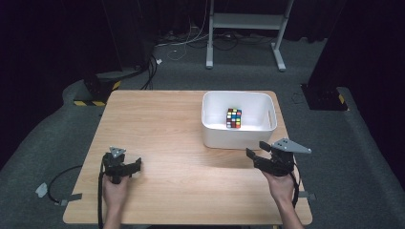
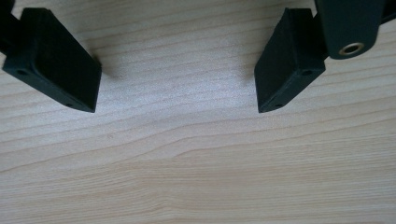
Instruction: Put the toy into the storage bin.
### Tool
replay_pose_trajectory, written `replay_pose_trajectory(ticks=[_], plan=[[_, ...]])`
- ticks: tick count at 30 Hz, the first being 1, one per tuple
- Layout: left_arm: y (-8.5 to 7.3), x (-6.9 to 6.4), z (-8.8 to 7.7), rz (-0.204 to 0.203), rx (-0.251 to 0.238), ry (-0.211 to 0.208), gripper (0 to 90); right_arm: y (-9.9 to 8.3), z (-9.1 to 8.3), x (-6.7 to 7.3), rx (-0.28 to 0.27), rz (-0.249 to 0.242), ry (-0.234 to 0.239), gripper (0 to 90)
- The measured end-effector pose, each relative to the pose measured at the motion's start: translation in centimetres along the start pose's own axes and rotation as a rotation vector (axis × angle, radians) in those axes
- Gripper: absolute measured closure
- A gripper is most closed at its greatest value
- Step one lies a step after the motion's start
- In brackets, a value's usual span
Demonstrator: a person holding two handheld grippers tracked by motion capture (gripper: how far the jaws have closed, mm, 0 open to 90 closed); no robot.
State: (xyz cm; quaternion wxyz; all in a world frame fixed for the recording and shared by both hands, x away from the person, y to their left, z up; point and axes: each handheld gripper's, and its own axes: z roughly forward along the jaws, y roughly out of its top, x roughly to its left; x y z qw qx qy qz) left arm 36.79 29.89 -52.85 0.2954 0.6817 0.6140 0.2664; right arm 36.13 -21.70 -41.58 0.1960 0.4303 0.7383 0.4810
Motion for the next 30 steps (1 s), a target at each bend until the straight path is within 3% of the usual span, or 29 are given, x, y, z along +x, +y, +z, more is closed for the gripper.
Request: replay_pose_trajectory(ticks=[30], plan=[[0.0,0.0,0.0,0.000,0.000,0.000,14.9,-2.8,1.0,0.1,0.047,0.016,-0.018,36.5]])
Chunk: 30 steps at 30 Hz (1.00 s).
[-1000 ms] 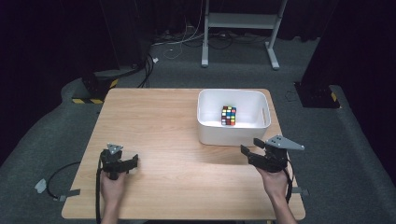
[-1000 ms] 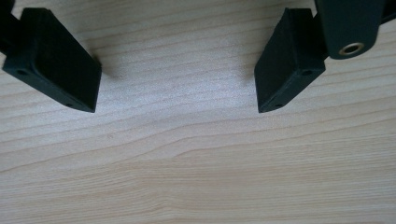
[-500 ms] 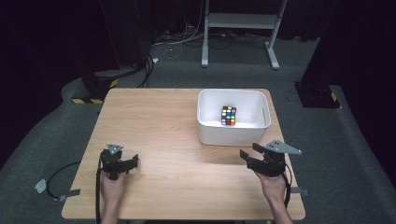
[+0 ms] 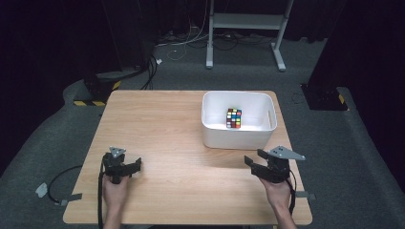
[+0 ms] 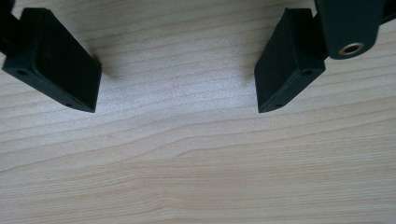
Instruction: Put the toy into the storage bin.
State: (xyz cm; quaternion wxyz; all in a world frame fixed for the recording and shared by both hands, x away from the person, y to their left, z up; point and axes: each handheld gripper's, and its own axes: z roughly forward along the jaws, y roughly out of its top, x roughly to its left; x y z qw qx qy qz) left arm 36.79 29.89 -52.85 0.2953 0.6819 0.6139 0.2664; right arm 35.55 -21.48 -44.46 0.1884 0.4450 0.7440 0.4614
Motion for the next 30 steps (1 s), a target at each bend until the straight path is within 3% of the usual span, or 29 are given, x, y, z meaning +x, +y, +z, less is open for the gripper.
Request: replay_pose_trajectory(ticks=[30], plan=[[0.0,0.0,0.0,0.000,0.000,0.000,14.9,-1.6,2.1,0.5,0.053,-0.020,-0.019,36.6]])
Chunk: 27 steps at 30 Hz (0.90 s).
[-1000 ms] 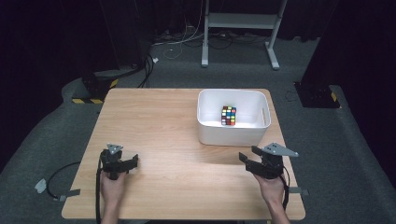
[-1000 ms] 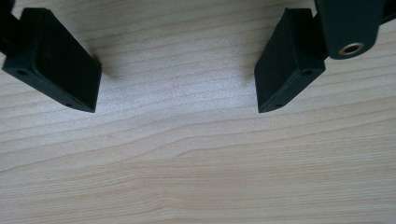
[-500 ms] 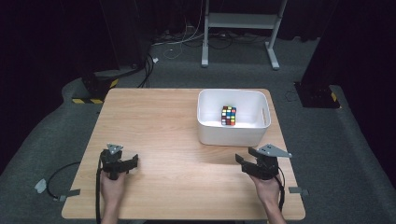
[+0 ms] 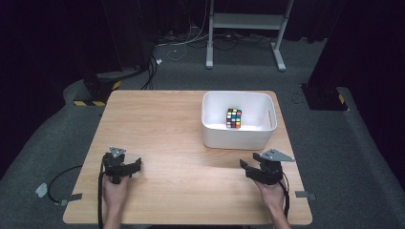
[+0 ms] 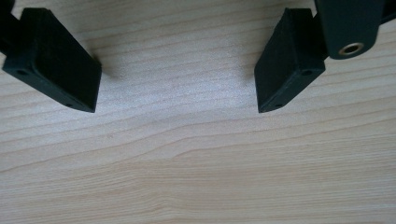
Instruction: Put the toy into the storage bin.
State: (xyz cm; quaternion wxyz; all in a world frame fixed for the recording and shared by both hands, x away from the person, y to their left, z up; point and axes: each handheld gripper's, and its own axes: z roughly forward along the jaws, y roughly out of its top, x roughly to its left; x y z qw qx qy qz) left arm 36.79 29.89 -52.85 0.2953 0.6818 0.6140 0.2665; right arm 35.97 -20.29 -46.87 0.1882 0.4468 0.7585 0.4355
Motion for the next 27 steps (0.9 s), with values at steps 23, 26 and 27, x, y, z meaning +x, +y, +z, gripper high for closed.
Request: replay_pose_trajectory(ticks=[23,26,27], plan=[[0.0,0.0,0.0,0.000,0.000,0.000,14.9,-0.7,1.5,-1.0,0.055,0.018,-0.024,36.6],[0.0,0.0,0.0,0.000,0.000,0.000,14.9,-0.7,1.8,-1.1,0.065,0.012,-0.032,36.7],[0.0,0.0,0.0,0.000,0.000,0.000,14.9,-0.7,1.8,-1.1,0.067,0.014,-0.034,36.6]])
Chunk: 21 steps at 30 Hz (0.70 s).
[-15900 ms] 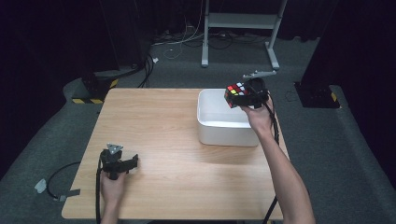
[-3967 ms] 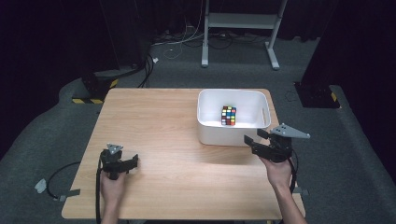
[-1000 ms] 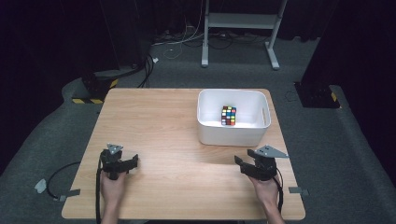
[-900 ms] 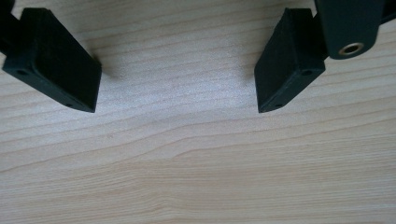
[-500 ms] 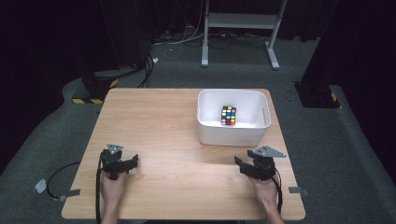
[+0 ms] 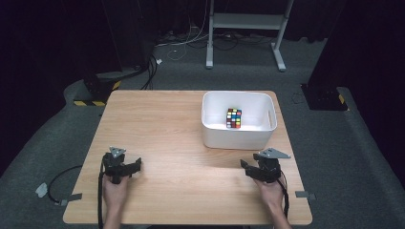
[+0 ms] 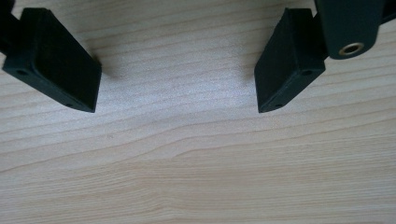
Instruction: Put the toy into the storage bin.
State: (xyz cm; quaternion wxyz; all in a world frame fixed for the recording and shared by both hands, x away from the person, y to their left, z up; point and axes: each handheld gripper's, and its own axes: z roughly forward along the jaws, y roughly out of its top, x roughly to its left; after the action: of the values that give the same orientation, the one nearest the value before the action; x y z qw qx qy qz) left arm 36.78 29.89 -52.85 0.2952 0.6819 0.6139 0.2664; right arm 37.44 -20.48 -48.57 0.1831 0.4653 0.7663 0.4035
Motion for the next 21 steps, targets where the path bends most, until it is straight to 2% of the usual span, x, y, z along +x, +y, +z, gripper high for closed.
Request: replay_pose_trajectory(ticks=[21], plan=[[0.0,0.0,0.0,0.000,0.000,0.000,14.9,-0.2,2.0,-0.6,0.066,-0.045,-0.064,37.4]])
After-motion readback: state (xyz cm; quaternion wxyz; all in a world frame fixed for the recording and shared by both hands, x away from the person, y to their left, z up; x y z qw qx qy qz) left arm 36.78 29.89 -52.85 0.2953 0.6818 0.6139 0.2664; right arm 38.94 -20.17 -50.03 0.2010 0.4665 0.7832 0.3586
